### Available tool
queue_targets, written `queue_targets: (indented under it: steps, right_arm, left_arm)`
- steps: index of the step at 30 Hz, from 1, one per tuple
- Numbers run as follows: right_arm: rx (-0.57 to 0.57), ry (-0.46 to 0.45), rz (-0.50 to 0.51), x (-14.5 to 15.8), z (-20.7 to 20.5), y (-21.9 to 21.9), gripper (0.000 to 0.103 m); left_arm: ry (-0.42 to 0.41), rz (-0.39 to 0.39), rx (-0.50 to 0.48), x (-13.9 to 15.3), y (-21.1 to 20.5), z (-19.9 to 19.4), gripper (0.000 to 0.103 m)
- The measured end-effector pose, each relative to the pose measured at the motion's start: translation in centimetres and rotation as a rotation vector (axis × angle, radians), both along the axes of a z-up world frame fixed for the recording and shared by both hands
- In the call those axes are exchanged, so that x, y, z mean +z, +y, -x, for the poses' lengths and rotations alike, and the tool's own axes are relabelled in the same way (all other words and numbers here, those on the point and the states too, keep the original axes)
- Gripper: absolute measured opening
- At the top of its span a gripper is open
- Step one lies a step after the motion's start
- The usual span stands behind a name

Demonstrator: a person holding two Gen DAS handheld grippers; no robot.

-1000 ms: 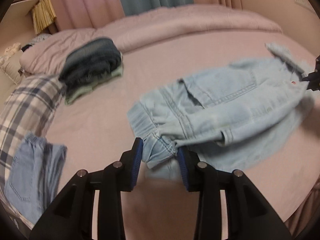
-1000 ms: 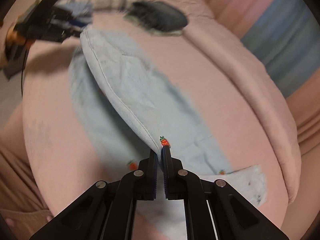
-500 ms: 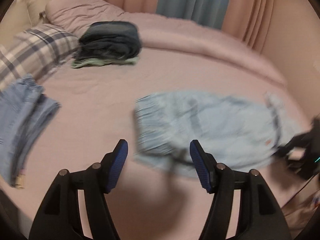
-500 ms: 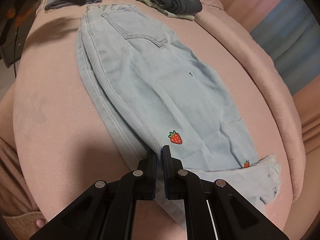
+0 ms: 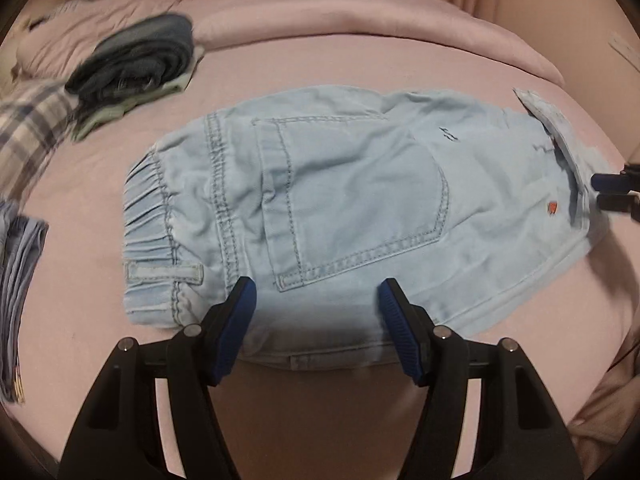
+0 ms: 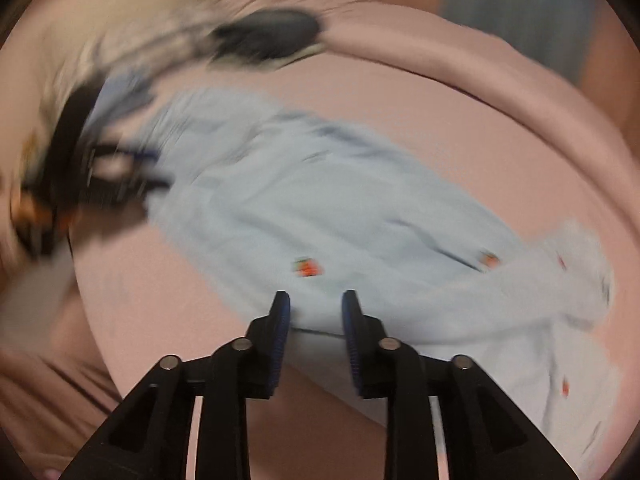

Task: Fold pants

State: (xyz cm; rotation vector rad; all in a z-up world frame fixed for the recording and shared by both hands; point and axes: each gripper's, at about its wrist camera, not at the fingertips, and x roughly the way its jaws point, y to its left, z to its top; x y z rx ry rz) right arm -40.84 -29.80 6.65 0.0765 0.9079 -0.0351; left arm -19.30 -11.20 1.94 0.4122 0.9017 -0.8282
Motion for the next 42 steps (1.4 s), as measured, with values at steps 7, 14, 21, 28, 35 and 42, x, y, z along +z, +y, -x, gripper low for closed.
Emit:
queue_targets:
  steps: [7, 14, 21, 28, 35, 42]
  right_arm:
    - [-0.421, -0.047, -0.208, 2.7, 1.5, -13.9, 0.052]
    - [-0.622, 0.084, -0.325, 1.9, -3.5, -24.2, 0.052]
    - [-0.699, 0.233, -0.279, -0.1, -10.0, -28.7, 0.052]
    - [-0.702, 0.323, -0.159, -3.3, -11.6, -29.3, 0.010]
    - [-0.724, 0.003, -0.345, 1.5, -2.8, -28.9, 0.004]
    - [-0.772, -0.300, -0.434, 7.0, 11.4, -25.6, 0.004]
  left_arm:
    - [-0.040, 0.062, -0.139, 3.9, -4.1, 3.8, 0.064]
    - [0.096, 0.109, -0.432, 3.6, -15.2, 10.1, 0.064]
    - [0.172, 0.060, -0.558, 1.5, -23.4, 13.4, 0.061]
    - [0.156, 0.011, -0.542, 0.1, -24.6, 13.8, 0.020]
    - [0.150, 0.024, -0.535, 0.5, -24.2, 14.7, 0.010]
    - [0.056, 0.028, -0.594, 1.5, -22.4, 17.9, 0.007]
